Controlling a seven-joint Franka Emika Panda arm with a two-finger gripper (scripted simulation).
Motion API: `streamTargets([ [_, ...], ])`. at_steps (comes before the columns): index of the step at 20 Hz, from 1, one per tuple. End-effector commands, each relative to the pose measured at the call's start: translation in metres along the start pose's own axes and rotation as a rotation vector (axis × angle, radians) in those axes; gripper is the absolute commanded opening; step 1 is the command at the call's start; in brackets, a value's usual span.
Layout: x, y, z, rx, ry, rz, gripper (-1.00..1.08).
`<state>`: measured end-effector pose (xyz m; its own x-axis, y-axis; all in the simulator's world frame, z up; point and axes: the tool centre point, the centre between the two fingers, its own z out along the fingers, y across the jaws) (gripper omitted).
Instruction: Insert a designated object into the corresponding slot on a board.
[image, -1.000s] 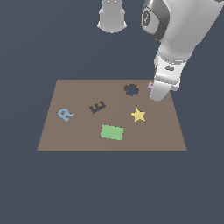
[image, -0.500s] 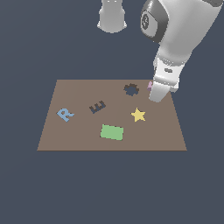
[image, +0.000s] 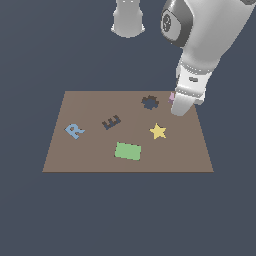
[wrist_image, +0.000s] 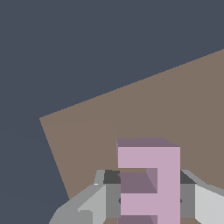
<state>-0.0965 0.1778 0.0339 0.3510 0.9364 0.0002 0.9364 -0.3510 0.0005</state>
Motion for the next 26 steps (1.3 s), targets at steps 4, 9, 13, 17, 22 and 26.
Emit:
streamTargets([
  [4,-0.002,0.0,0.0,0.001,0.0,-0.008,-1.0],
  [9,-0.011,0.002,0.0,0.001,0.0,-0.042,-1.0],
  [13,-0.023,0.005,0.0,0.001,0.0,-0.087,-1.0],
  [17,-0.038,0.01,-0.001,0.001,0.0,-0.147,-1.0],
  [22,-0.062,0.019,-0.001,0.001,-0.001,-0.243,-1.0],
  [26,-0.084,0.031,-0.002,0.001,-0.001,-0.335,-1.0],
])
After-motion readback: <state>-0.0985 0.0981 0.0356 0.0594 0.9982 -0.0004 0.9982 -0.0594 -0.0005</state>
